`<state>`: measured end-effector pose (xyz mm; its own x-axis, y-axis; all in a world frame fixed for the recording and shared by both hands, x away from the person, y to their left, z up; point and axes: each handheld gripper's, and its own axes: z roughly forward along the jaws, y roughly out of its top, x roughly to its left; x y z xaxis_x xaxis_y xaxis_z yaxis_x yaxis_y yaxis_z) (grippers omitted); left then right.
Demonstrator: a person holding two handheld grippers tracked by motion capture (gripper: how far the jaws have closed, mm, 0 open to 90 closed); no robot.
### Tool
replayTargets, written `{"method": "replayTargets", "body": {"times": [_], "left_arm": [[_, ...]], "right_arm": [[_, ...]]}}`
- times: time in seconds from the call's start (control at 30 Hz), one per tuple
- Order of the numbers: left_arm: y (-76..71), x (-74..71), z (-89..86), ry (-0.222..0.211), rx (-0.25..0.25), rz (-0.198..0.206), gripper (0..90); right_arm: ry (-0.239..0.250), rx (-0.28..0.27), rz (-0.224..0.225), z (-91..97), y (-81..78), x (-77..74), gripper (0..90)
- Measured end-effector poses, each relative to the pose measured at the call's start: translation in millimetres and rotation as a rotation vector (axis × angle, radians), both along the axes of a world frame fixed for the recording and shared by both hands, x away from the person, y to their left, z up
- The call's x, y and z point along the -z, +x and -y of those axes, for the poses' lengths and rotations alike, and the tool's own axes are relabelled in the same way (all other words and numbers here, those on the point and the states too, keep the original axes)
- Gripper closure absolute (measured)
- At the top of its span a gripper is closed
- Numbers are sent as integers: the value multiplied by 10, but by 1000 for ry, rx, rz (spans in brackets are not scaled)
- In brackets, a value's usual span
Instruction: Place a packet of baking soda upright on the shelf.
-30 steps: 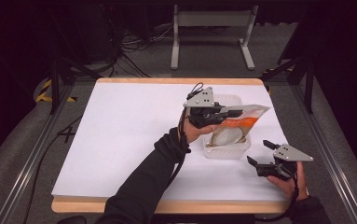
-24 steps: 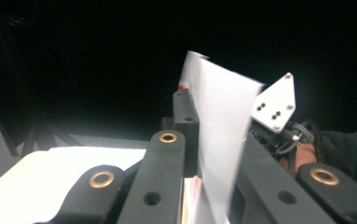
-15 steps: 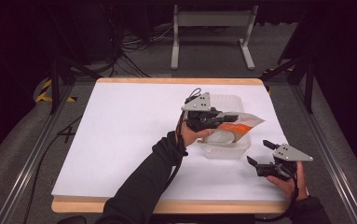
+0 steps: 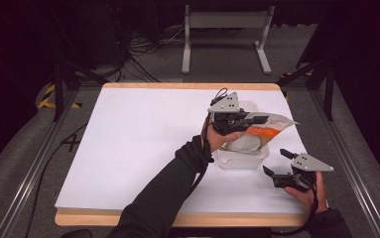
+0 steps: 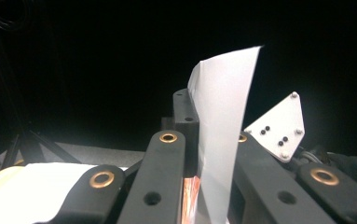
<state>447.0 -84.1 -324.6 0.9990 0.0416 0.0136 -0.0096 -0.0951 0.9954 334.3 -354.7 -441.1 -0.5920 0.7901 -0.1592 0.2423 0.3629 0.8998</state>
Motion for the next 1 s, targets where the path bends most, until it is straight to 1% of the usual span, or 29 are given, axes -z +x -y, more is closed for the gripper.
{"method": "replayTargets", "body": {"times": [0.13,0.17,0.2,0.23,0.27,0.3,0.33,0.4,0.53,0.57,0.6,0.63,0.67,0.73,0.77,0.8,1.0], "left_arm": [[45,154,-80,-3,0,-38,896],[53,187,-109,-19,6,-52,896],[50,197,-131,-20,5,-50,896],[41,205,-148,-1,0,-38,896],[31,224,-157,28,-11,-20,896],[36,245,-177,45,-16,-12,896],[55,277,-221,39,-19,-26,896],[83,311,-279,37,-32,-40,896],[90,366,-370,53,-38,-39,896],[90,366,-370,53,-38,-39,896],[101,401,-424,59,-49,-43,896],[101,401,-424,59,-49,-43,896],[105,427,-462,66,-55,-43,896],[105,443,-484,68,-60,-43,896],[104,462,-505,69,-65,-50,896],[101,463,-509,78,-70,-45,896],[73,448,-500,88,-75,-46,896]], "right_arm": [[-1,-1,-1,-1,3,1,126],[-3,0,-1,-4,2,1,126],[-4,0,-3,-4,2,0,126],[-5,2,-2,-3,2,0,126],[-2,3,-2,-3,2,1,126],[-4,2,-2,-3,3,0,126],[-5,2,-3,-5,3,1,126],[-5,2,-2,-4,2,0,126],[-5,1,-2,-5,2,1,126],[-4,1,-2,-5,2,1,126],[-4,3,-2,-4,3,0,126],[-4,3,-2,-4,3,0,126],[-4,1,-3,-6,3,1,126],[-4,1,-2,-7,3,2,126],[-4,2,-3,-5,3,1,126],[-5,2,-3,-5,3,1,126],[-5,3,-3,-8,4,2,126]]}}
